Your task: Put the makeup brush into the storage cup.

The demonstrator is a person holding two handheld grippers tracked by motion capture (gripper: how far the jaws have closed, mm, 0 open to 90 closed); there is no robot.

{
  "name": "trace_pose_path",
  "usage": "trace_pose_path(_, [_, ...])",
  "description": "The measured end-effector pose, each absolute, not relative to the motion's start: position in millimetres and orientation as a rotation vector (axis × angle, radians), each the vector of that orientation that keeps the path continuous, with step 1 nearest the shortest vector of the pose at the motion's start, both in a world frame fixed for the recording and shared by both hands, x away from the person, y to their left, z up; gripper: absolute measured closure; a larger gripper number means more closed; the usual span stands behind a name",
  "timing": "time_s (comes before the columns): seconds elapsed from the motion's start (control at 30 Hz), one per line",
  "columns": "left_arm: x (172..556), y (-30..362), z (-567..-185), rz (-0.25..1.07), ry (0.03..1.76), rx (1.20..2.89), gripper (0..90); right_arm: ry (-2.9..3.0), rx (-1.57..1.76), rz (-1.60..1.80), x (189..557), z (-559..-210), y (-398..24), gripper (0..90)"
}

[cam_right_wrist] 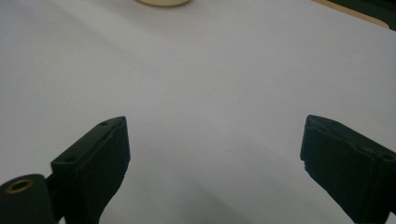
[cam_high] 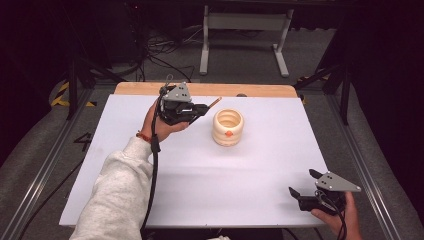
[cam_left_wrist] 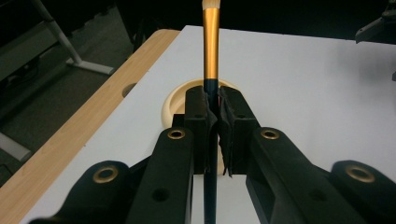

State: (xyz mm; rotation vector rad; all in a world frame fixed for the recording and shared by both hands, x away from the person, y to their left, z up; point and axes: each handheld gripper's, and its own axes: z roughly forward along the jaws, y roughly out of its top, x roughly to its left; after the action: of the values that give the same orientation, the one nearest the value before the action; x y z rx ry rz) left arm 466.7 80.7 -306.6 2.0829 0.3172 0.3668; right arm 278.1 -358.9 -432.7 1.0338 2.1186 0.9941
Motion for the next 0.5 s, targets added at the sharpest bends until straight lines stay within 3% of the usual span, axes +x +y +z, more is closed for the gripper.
trace_pose_path(0.5, [475, 57, -291, 0.334, 0.302, 2.009, 83.0, 2.092, 1.019, 1.028, 277, -430, -361, 8.2])
